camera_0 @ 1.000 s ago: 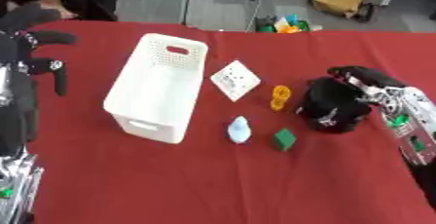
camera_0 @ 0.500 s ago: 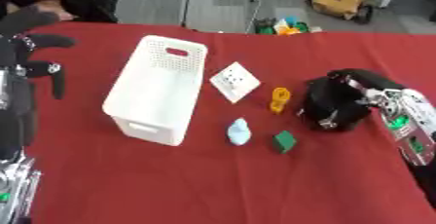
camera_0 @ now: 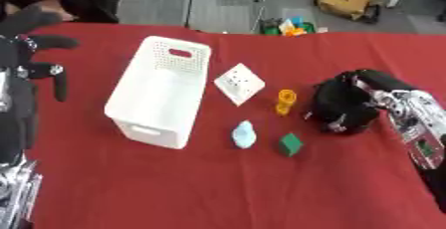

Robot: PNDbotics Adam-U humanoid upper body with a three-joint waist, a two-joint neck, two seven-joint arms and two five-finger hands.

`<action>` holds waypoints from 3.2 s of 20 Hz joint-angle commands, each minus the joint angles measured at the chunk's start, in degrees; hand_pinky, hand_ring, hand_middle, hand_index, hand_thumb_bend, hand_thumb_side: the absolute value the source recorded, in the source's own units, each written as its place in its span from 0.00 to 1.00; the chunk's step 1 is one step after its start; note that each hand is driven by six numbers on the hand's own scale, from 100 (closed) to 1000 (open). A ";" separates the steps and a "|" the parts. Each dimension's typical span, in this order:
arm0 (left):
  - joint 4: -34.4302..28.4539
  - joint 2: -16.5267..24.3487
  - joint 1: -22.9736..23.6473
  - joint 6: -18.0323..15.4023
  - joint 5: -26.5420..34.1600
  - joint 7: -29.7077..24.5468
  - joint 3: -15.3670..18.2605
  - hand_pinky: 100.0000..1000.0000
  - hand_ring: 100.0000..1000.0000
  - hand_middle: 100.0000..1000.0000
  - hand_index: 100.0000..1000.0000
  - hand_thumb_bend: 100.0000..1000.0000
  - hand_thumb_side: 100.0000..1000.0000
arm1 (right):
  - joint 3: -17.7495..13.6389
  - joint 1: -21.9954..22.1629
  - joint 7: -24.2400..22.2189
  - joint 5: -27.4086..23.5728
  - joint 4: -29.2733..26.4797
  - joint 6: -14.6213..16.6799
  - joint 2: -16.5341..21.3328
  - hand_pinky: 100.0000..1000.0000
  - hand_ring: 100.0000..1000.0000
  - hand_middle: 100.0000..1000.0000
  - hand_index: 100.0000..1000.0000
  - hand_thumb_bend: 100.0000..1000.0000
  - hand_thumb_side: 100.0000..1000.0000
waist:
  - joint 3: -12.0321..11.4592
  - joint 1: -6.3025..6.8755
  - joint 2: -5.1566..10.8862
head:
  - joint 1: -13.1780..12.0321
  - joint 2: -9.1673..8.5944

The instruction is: Pick up objects on the table and place them in the box.

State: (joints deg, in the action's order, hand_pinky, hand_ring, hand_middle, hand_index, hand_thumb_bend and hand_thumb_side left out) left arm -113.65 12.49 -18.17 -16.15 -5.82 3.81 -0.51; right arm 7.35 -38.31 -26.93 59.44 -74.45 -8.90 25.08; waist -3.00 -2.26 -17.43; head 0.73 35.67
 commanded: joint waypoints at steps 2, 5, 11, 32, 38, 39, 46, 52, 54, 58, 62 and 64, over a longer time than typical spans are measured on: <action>-0.94 0.52 -0.68 0.04 0.17 -0.10 -0.05 0.06 0.62 0.72 0.85 0.00 1.00 | -0.13 -0.76 -1.28 0.45 -2.82 0.59 2.29 0.53 0.48 0.62 0.85 0.73 0.26 | 0.20 -0.10 1.33 | -0.23 -0.10; -0.94 0.56 -0.61 0.09 0.18 -0.08 -0.03 0.06 0.62 0.72 0.85 0.00 1.00 | -0.01 -0.76 -2.17 0.30 -3.53 1.05 2.47 0.47 0.48 0.59 0.82 0.70 0.25 | 0.28 -0.19 1.50 | -0.33 0.01; -0.94 0.56 -0.51 0.17 0.18 -0.12 -0.06 0.06 0.62 0.72 0.86 0.00 1.00 | -0.07 -0.76 -3.06 -0.40 -4.72 1.48 2.87 0.34 0.46 0.54 0.77 0.66 0.22 | 0.41 -0.32 1.60 | -0.56 0.06; -0.94 0.67 -0.23 0.26 0.08 -0.07 0.03 0.06 0.62 0.72 0.86 0.00 1.00 | -0.08 -0.79 -0.73 -2.99 -8.44 0.93 3.95 0.04 0.29 0.34 0.52 0.51 0.21 | 0.55 -0.48 1.69 | -1.14 0.47; -0.94 0.76 -0.17 0.28 0.03 -0.05 0.04 0.06 0.62 0.72 0.86 0.00 1.00 | 0.00 -1.05 -1.37 -4.26 -11.31 1.07 5.01 0.02 0.28 0.32 0.50 0.49 0.22 | 0.59 -0.72 1.87 | -1.19 0.60; -0.94 0.77 -0.16 0.29 0.02 -0.04 0.04 0.06 0.62 0.72 0.86 0.00 1.00 | 0.00 -1.12 -1.65 -4.65 -11.88 1.13 5.25 0.02 0.28 0.32 0.50 0.49 0.22 | 0.58 -0.75 1.90 | -1.17 0.63; -0.94 0.90 -0.20 0.26 0.03 0.00 0.04 0.06 0.62 0.72 0.85 0.00 1.00 | 0.21 -2.57 -3.02 -7.23 -15.69 1.23 7.07 0.00 0.26 0.30 0.47 0.47 0.25 | 0.55 -0.98 2.18 | -0.65 1.05; -0.94 1.01 -0.21 0.29 0.08 -0.09 -0.07 0.06 0.62 0.72 0.85 0.00 1.00 | 0.65 -4.50 -3.69 -9.65 -18.93 1.38 9.05 0.00 0.24 0.28 0.46 0.46 0.28 | 0.47 -1.28 2.38 | -0.40 1.29; -0.94 1.06 -0.22 0.30 0.11 -0.15 -0.13 0.06 0.62 0.72 0.86 0.00 1.00 | 0.79 -5.32 -4.16 -10.82 -19.68 1.38 9.65 0.00 0.24 0.28 0.45 0.46 0.29 | 0.37 -1.40 2.42 | -0.36 1.34; -0.94 1.20 -0.26 0.30 0.16 -0.22 -0.20 0.06 0.62 0.72 0.85 0.00 1.00 | 0.97 -6.84 -5.01 -12.96 -20.69 1.24 10.72 0.00 0.24 0.27 0.45 0.45 0.29 | 0.06 -1.61 2.46 | -0.26 1.32; -0.94 1.28 -0.37 0.28 0.20 -0.35 -0.32 0.06 0.62 0.72 0.85 0.00 1.00 | 1.21 -8.26 -5.68 -14.55 -20.95 1.08 11.19 0.00 0.23 0.27 0.45 0.46 0.29 | -0.37 -1.82 2.41 | 0.12 1.02; -0.94 1.32 -0.53 0.22 0.24 -0.49 -0.46 0.06 0.62 0.72 0.85 0.00 1.00 | 1.43 -9.53 -5.96 -15.16 -20.49 0.96 11.24 0.00 0.23 0.27 0.45 0.46 0.29 | -0.89 -1.91 2.34 | 0.72 0.76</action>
State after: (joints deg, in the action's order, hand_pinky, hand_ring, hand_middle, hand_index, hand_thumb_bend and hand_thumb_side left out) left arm -113.65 12.56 -18.09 -15.84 -5.74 3.55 -0.86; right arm 9.11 -46.57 -32.62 45.14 -94.03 -7.95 34.23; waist -4.07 -4.34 -16.33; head 1.08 36.72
